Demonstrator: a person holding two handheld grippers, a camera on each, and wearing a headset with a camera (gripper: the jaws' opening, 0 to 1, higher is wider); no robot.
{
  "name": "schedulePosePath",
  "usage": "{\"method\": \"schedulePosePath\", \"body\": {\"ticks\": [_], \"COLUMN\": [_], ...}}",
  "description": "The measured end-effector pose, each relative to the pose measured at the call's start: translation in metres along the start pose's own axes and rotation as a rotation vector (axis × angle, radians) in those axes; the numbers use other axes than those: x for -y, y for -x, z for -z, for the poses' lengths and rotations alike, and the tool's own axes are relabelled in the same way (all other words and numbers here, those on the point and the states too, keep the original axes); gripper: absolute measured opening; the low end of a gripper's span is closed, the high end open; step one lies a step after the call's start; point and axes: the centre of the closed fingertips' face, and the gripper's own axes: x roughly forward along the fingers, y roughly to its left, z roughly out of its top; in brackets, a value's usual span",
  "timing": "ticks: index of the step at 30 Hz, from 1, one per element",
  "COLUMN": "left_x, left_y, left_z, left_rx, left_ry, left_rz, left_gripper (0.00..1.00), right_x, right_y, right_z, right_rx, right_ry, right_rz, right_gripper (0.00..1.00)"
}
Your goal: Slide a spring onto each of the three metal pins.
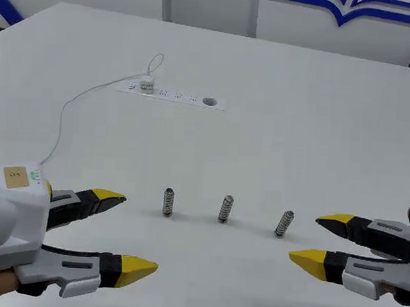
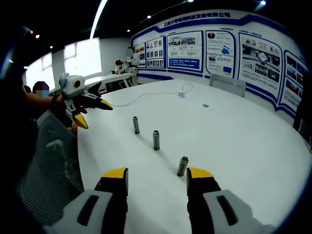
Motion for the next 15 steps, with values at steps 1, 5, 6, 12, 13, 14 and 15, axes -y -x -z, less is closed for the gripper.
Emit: {"method": "schedulePosePath", "body": {"ticks": [1, 5, 6, 12, 13, 14, 15], "left_x": [0.0000, -0.0001, 0.0000, -0.0010, -0.0013, -0.0015, -0.0018], "left_y": [-0.0001, -0.0006, -0.0006, -0.0001, 0.0001, 0.0002, 0.0004], "left_z": [0.0001, 0.0011, 0.0017, 0.0037, 0.0038, 0.0038, 0.0039], "left_rx": [-0.001, -0.003, -0.004, -0.005, -0.005, -0.004, -0.004], "left_ry": [-0.001, 0.001, 0.001, 0.004, 0.005, 0.006, 0.007], "left_rz": [0.000, -0.001, -0.001, -0.005, -0.006, -0.007, -0.007], "left_gripper": [0.69, 0.69, 0.69, 0.69, 0.69, 0.69, 0.69], "right_x": [0.0011, 0.0052, 0.0057, 0.0044, 0.0040, 0.0033, 0.0023], "right_y": [0.0009, 0.0043, 0.0048, 0.0077, 0.0079, 0.0080, 0.0082], "right_z": [0.0020, 0.0071, 0.0076, 0.0088, 0.0087, 0.0088, 0.0094], "right_rx": [0.000, 0.011, 0.014, 0.029, 0.033, 0.033, 0.032], "right_ry": [-0.003, -0.014, -0.013, -0.023, -0.026, -0.030, -0.032], "right_rz": [0.002, 0.013, 0.016, 0.026, 0.026, 0.027, 0.029], "right_gripper": [0.50, 0.53, 0.53, 0.57, 0.58, 0.59, 0.59]}}
